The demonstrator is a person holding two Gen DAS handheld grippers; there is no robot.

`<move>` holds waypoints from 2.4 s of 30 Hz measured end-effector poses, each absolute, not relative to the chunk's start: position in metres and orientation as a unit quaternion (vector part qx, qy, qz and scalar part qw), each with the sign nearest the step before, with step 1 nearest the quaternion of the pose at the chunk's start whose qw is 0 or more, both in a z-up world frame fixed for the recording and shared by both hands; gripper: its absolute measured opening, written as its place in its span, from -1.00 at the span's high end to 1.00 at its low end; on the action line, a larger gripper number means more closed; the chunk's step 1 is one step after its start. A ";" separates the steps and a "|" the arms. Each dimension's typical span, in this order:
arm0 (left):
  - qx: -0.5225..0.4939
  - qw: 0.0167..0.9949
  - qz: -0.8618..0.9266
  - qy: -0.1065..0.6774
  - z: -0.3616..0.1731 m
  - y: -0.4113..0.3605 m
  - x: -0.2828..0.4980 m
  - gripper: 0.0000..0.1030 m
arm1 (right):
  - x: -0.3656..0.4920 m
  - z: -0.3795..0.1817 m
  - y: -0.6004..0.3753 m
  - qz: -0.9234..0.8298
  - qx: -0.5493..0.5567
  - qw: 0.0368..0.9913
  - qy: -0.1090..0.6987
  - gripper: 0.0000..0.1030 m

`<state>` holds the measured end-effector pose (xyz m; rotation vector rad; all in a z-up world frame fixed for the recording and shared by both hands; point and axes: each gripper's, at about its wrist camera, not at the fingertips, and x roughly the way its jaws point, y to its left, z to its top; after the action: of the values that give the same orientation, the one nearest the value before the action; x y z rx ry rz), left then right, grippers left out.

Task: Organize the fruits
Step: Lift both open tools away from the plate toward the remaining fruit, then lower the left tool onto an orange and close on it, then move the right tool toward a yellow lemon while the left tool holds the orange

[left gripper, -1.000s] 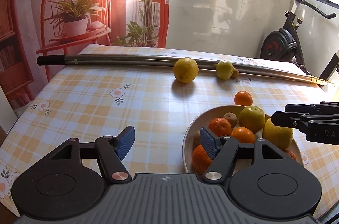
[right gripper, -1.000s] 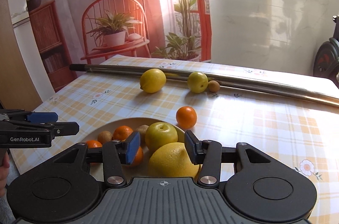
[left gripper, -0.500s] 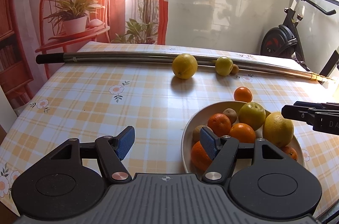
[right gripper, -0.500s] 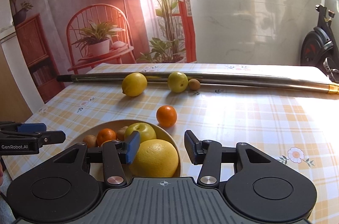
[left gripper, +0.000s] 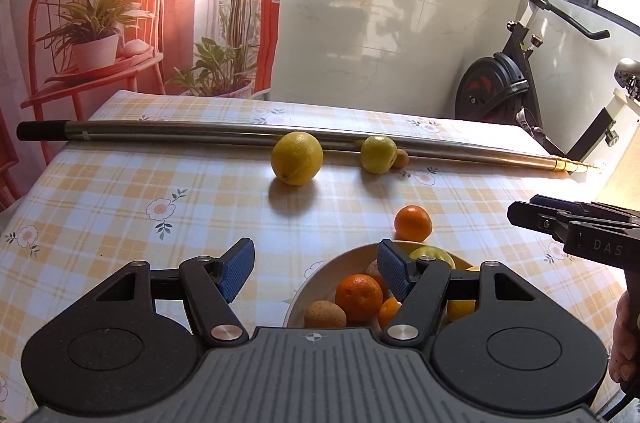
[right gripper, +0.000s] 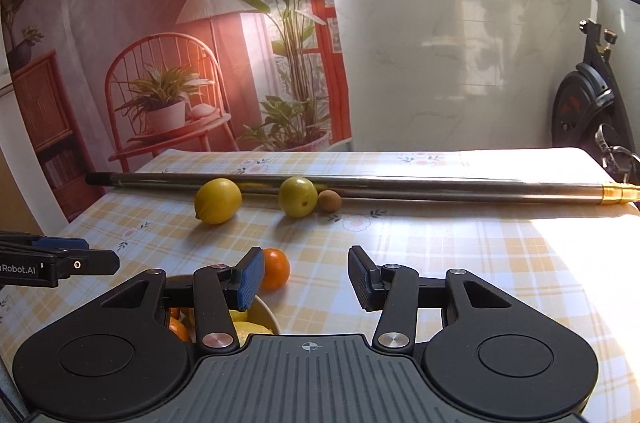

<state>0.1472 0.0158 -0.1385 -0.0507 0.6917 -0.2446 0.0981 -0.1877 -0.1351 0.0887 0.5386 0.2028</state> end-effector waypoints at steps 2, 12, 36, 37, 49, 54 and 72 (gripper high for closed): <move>-0.022 0.930 -0.135 0.342 -0.137 0.006 0.158 -0.36 | 0.104 -0.133 -0.193 0.097 0.045 0.959 0.263 0.16; -0.022 0.903 -0.197 0.382 -0.157 -0.051 0.214 -0.34 | 0.128 -0.128 -0.216 0.077 0.054 0.960 0.262 0.16; 0.057 0.878 -0.192 0.435 -0.194 -0.095 0.242 0.22 | 0.139 -0.160 -0.251 0.053 0.107 0.949 0.292 0.16; 0.055 0.880 -0.192 0.431 -0.190 -0.090 0.239 0.22 | 0.139 -0.160 -0.251 0.055 0.108 0.948 0.293 0.16; 0.005 0.914 -0.147 0.378 -0.146 -0.009 0.207 0.22 | 0.156 -0.141 -0.218 0.106 0.079 0.945 0.301 0.16; 0.007 0.926 -0.112 0.362 -0.136 0.027 0.195 0.22 | 0.170 -0.129 -0.192 0.141 0.064 0.941 0.301 0.16; -0.032 0.941 -0.074 0.328 -0.145 0.088 0.188 0.22 | 0.259 -0.133 -0.060 0.233 -0.045 0.906 0.351 -0.11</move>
<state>0.1878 0.0884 -0.1449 -0.0644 0.6694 -0.1517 0.2586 -0.0596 -0.1327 -0.0933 0.7243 0.4809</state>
